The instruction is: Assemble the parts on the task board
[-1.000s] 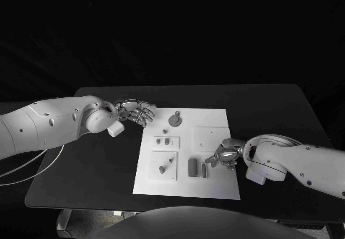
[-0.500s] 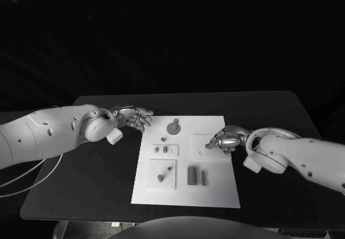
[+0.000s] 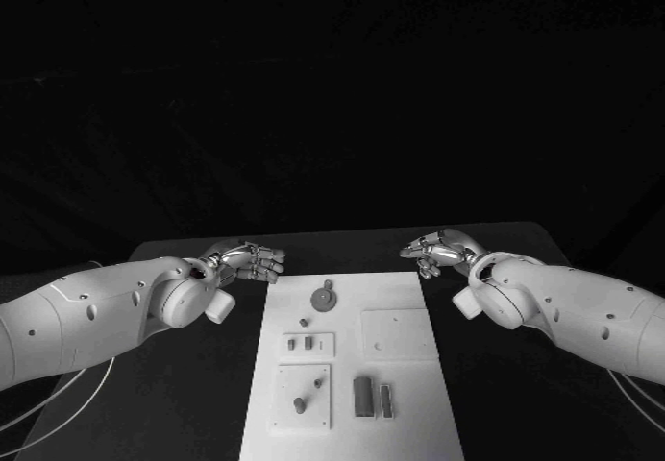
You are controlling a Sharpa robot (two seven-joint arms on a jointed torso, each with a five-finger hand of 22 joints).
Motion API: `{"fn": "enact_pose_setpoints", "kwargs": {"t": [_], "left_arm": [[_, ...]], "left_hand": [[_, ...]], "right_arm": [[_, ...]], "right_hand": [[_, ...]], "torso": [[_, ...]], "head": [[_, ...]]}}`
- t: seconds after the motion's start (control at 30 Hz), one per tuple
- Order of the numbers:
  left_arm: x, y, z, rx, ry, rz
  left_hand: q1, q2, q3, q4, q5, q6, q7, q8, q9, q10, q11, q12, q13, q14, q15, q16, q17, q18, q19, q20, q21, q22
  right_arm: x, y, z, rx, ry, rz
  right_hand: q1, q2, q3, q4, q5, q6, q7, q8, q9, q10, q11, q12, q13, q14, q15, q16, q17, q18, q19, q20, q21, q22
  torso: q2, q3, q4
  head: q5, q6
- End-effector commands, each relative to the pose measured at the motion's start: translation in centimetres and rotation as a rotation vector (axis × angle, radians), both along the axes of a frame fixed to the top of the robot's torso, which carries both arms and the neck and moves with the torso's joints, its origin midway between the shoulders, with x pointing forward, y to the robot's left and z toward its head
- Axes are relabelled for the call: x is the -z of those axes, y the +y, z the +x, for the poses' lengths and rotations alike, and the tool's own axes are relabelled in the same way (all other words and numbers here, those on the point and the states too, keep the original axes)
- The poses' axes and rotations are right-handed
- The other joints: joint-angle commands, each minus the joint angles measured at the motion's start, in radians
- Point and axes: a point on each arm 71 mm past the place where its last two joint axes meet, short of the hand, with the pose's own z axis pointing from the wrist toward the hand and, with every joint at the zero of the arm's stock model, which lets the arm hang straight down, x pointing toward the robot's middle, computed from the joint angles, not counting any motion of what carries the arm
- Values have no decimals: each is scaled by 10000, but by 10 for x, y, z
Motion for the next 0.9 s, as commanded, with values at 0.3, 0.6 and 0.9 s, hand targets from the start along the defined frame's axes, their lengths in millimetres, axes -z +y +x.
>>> {"fn": "enact_pose_setpoints", "kwargs": {"t": [0.3,0.6,0.9], "left_arm": [[-11,-3,27,-1129,-1473,-520],[-17,-14,45,-1126,-1911,-751],[-12,-18,42,-628,-1750,-1124]], "left_hand": [[203,-79,188,18,21,-706,-116,-431,-298,-1420,12,-83,-862,-1137,417,-1488,-535,-198,-1116,372,-58,-956],[64,-125,71,30,24,-1280,-317,-662,-414,-2122,-78,-45,-1376,-1733,506,-2096,-826,-404,-1910,534,-31,-1791],[-51,-39,-17,50,22,-1303,-299,-615,-398,-2175,-76,-35,-1556,-1783,525,-2211,-889,-467,-2010,555,-23,-2126]], "right_arm": [[-1,-2,32,421,-754,2170],[10,-6,37,604,-485,2612],[13,2,33,263,-285,2779]], "right_hand": [[176,464,372,-78,-31,-1146,589,-375,-193,-1356,870,-4736,-4365,-2288,1421,-5602,-2281,-895,-3222,1034,-2862,-1185],[344,717,88,-49,-33,-1691,592,-370,-500,-1461,1350,-7016,-6822,-3262,2087,-8427,-3324,-1178,-4418,1479,-4594,-2107],[153,916,-710,-153,-34,-1956,603,-304,-673,-1712,1473,-7730,-7811,-3895,2256,-9317,-3834,-1231,-4643,1571,-5129,-2250]], "torso": [[-220,37,-63],[-316,62,-137],[-373,115,-174]], "head": [[-6,770],[28,1083],[73,1042]]}}
